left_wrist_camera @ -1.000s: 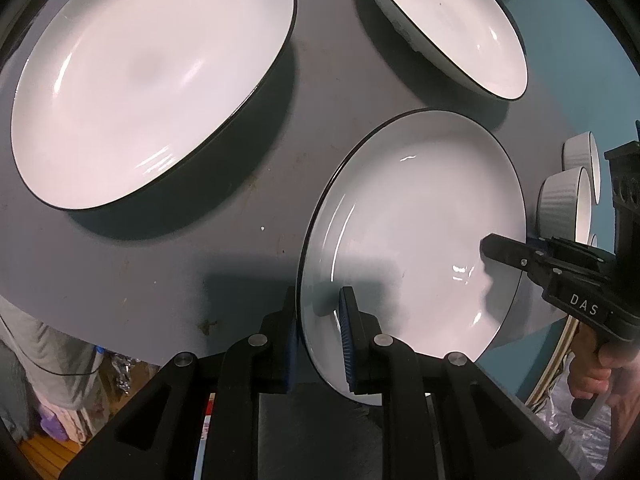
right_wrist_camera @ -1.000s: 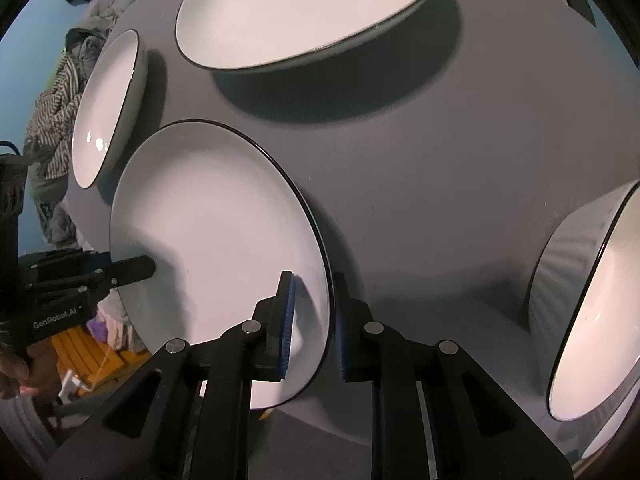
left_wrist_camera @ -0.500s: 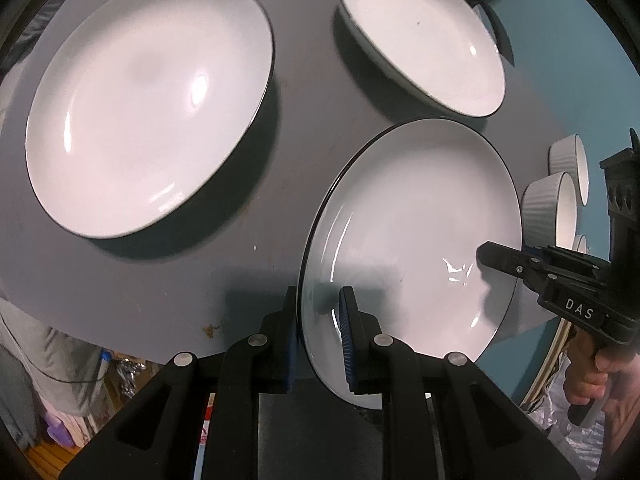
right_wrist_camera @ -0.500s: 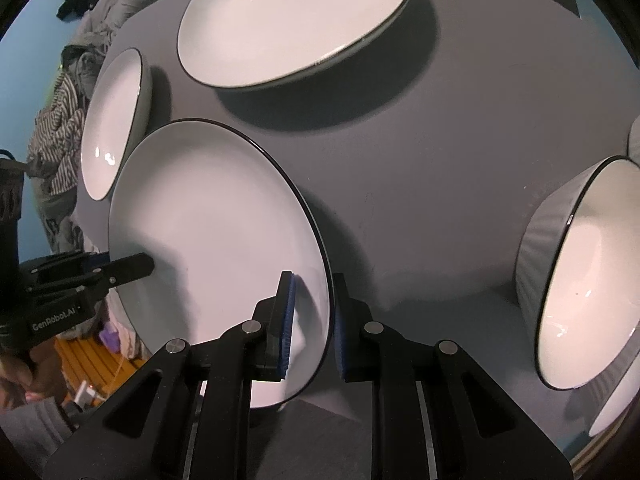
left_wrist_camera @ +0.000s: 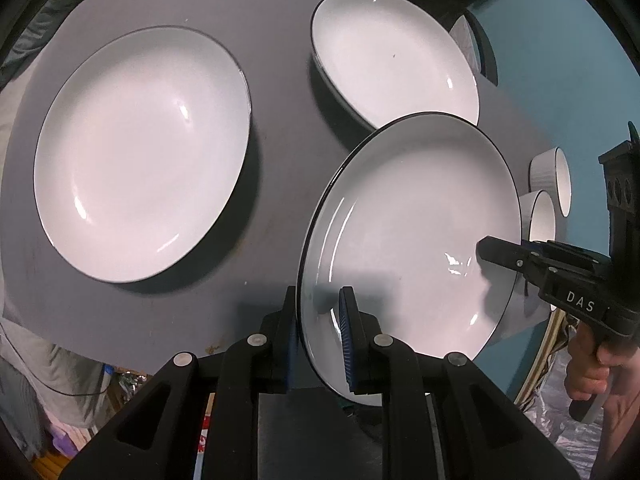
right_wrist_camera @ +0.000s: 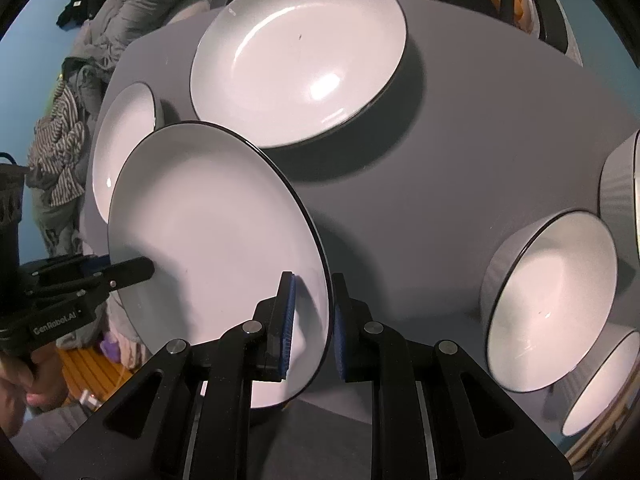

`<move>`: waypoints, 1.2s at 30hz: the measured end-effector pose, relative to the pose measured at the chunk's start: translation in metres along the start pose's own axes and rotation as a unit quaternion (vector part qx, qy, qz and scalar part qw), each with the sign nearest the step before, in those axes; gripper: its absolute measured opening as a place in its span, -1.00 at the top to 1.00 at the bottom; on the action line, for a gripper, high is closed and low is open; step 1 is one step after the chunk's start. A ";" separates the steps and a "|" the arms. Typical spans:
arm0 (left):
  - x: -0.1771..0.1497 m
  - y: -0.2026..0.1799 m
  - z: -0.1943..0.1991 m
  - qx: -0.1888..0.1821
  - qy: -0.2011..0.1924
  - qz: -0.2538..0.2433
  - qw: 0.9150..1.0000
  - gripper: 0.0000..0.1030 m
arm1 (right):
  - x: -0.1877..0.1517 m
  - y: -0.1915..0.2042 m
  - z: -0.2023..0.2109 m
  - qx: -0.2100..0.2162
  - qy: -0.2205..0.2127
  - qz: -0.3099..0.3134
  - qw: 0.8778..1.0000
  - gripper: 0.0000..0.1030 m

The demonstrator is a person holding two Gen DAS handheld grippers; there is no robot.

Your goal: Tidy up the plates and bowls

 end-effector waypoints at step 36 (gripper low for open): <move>0.101 -0.023 0.014 0.013 -0.030 0.030 0.999 0.66 | 0.079 -0.028 0.026 0.002 -0.015 0.012 1.000 0.69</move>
Point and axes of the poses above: each gripper's, at about its wrist camera, not at the fingertips, and z roughly against the way its jaws point, y to its left, x to its top, the point moved 8 cm from there along -z, roughly the way its jaws point, and after that the axes turned 9 degrees about z, right-handed, at the moved point
